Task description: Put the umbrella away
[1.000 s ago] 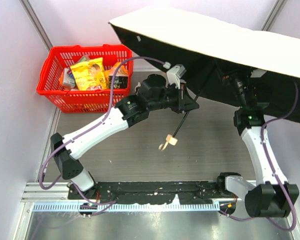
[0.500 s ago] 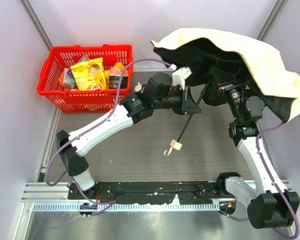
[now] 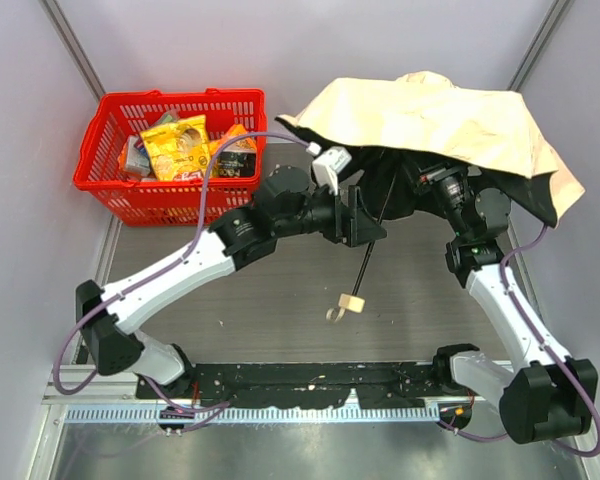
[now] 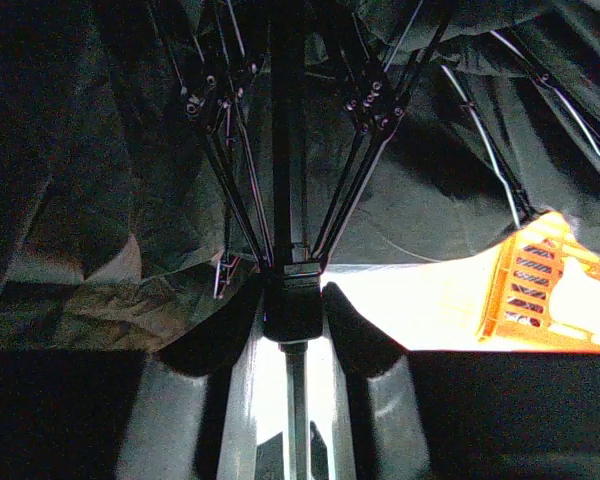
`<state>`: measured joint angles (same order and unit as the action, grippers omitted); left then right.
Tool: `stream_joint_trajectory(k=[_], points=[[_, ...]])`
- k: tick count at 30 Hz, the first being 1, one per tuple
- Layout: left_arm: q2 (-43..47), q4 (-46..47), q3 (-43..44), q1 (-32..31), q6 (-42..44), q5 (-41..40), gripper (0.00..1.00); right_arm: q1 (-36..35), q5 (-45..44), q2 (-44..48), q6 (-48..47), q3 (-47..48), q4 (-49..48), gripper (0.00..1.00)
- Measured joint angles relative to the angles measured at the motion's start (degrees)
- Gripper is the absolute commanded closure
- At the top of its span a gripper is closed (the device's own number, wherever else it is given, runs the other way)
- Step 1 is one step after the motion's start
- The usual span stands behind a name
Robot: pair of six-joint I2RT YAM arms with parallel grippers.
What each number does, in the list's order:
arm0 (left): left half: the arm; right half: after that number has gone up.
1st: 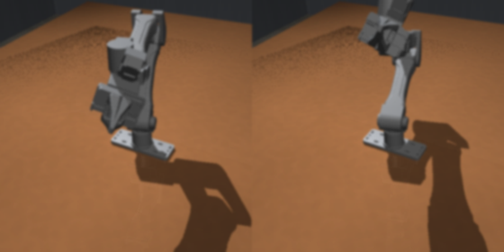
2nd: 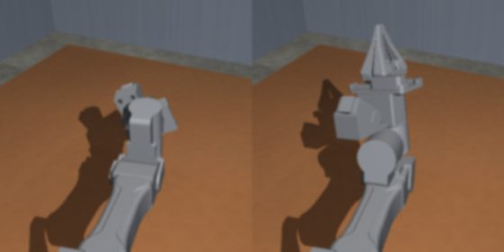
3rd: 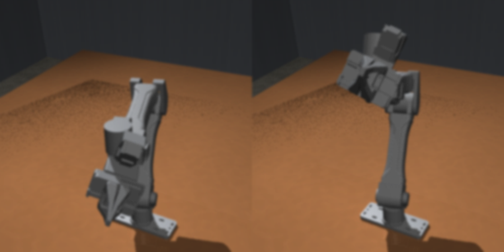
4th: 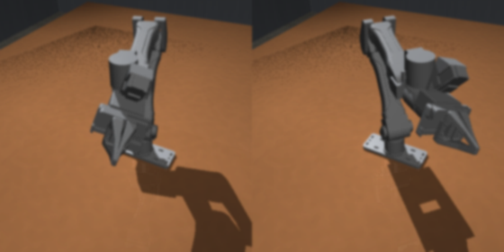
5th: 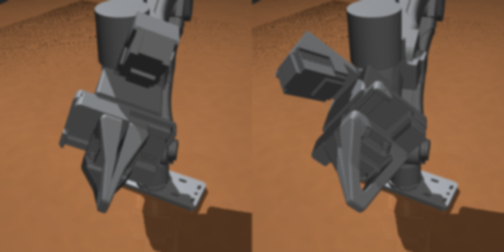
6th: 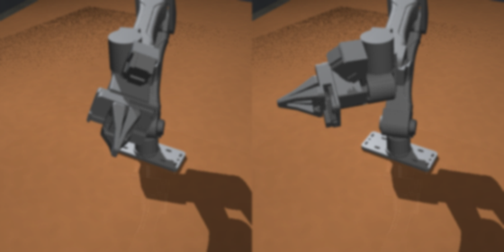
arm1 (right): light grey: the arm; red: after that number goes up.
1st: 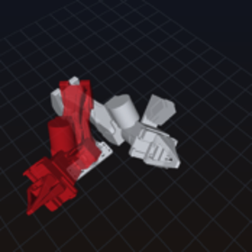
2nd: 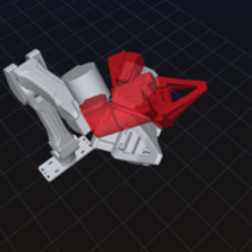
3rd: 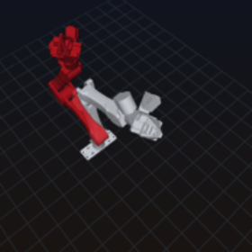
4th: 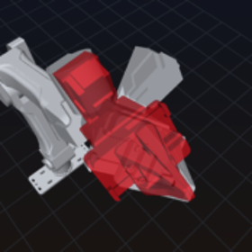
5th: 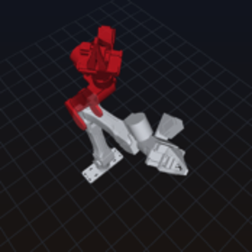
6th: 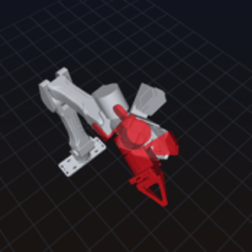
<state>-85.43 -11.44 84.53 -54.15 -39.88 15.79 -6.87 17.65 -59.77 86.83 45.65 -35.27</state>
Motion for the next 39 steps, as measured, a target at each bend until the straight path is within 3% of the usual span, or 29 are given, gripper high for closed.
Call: stream_joint_trajectory(k=[4,7,13,16,25,33,39], points=[[3.4,-2.1,-2.2,-2.0,2.3,-0.4,0.27,0.0,0.0,1.1,0.5,-2.0,-1.9,0.99],[3.8,-2.6,-3.1,-3.4,3.1,-0.4,0.34,0.0,0.1,3.3,0.0,-4.1,-3.1,0.99],[0.6,-4.5,-3.2,-6.2,4.5,-2.1,0.84,-0.2,-0.9,11.1,-2.4,-12.3,-9.0,0.99],[0.2,-5.1,-3.2,-7.4,4.9,-3.5,1.00,-0.1,-1.9,13.5,-4.1,-14.7,-9.9,0.99],[1.3,-6.9,-4.0,-8.2,6.3,-9.1,1.00,-0.2,-5.1,15.5,-4.9,-18.4,-9.3,0.99],[-3.0,-19.9,2.0,-9.2,7.1,-12.2,1.00,-12.5,-22.3,16.3,-6.5,-25.0,-9.1,0.99],[-3.1,-20.7,2.1,-9.2,7.1,-12.2,0.99,-14.7,-26.1,17.1,-8.7,-25.4,-8.4,0.99]])
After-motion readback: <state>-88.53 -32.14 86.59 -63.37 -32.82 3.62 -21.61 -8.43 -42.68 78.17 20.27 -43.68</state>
